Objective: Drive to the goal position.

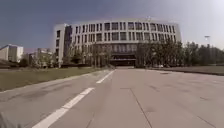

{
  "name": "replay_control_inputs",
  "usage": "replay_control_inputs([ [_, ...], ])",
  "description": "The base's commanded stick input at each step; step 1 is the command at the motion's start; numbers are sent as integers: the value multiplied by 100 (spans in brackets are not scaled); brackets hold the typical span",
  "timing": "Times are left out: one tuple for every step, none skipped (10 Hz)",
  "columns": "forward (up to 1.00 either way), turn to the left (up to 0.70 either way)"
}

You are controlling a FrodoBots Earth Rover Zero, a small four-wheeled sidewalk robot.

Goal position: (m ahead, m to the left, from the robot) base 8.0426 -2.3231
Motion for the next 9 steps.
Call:
replay_control_inputs([
  [70,0],
  [70,0],
  [70,0],
  [70,0],
  [70,0],
  [70,0],
  [70,0],
  [70,0],
  [70,0],
])
